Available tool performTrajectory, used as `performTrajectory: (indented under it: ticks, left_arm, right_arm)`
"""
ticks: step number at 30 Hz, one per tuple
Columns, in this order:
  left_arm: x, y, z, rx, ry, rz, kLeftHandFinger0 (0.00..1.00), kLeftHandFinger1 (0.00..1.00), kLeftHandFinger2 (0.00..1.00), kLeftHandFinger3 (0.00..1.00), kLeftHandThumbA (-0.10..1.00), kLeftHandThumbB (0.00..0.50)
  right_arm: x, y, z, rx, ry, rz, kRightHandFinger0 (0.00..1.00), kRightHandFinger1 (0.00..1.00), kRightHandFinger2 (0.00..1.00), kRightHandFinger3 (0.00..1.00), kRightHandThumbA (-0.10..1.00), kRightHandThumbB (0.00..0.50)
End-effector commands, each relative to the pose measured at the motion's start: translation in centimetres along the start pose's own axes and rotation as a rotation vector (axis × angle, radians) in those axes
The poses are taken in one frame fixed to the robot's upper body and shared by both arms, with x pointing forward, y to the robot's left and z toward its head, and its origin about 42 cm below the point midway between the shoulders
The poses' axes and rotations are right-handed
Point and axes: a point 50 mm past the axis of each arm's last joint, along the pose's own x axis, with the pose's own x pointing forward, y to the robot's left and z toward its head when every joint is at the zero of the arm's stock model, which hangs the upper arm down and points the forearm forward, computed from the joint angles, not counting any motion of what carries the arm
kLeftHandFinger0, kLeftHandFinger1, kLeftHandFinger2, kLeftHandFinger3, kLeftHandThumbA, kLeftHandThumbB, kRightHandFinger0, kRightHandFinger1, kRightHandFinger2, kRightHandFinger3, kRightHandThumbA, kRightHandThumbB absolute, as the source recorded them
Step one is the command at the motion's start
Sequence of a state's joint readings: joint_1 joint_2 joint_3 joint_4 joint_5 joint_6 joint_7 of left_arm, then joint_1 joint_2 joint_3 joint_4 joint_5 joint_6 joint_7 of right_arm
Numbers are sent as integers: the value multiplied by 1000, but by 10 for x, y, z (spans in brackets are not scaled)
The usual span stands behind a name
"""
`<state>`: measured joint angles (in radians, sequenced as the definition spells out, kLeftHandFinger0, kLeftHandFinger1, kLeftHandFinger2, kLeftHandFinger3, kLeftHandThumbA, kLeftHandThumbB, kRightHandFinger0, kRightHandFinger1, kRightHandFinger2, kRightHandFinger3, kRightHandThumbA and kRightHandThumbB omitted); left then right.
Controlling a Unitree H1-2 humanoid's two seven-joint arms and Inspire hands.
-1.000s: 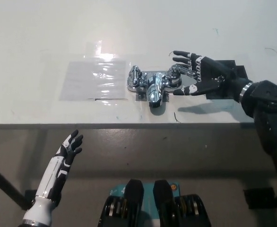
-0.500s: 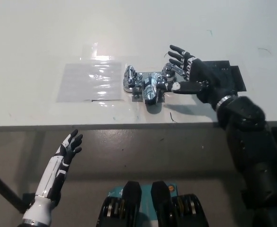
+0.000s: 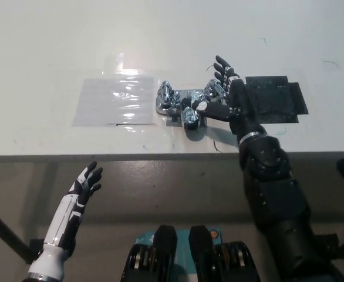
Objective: The faucet is at the center of the desk and the robot turn off the faucet by turning the right faucet handle using the right hand
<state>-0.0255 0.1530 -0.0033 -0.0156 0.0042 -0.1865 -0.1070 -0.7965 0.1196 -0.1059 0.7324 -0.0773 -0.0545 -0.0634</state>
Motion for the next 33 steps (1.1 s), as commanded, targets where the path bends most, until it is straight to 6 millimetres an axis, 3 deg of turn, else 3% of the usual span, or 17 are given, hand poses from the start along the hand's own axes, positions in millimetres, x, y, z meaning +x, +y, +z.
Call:
performTrajectory:
  ticks: [1,11,19,28,30,32,33]
  left_arm:
    - [5,8,17,20,-84,-13,1000,1000,1000,1000,971,201]
    - [6,8,17,9,-87,-14,1000,1000,1000,1000,954,202]
    - [8,9,18,28,-84,-20,1000,1000,1000,1000,979,213]
    - [9,10,19,21,-90,-17,1000,1000,1000,1000,965,203]
    - [6,10,18,32,-85,-13,1000,1000,1000,1000,970,200]
    - [4,9,17,27,-83,-12,1000,1000,1000,1000,968,193]
    - [4,9,16,20,-80,-8,1000,1000,1000,1000,966,209]
  right_arm:
    - [-7,104,53,-68,-207,-209,1000,1000,1000,1000,1000,103]
    - [-19,126,57,-144,-249,-312,1000,1000,1000,1000,1000,86]
    - [-16,115,63,-128,-295,-350,1000,1000,1000,1000,1000,113]
    - [-3,53,62,-214,-429,-503,1000,1000,1000,1000,1000,108]
    - [-1,26,64,-184,-483,-548,1000,1000,1000,1000,1000,102]
    - [-2,15,66,-177,-520,-569,1000,1000,1000,1000,1000,89]
    - [-2,2,70,-188,-558,-596,1000,1000,1000,1000,1000,106]
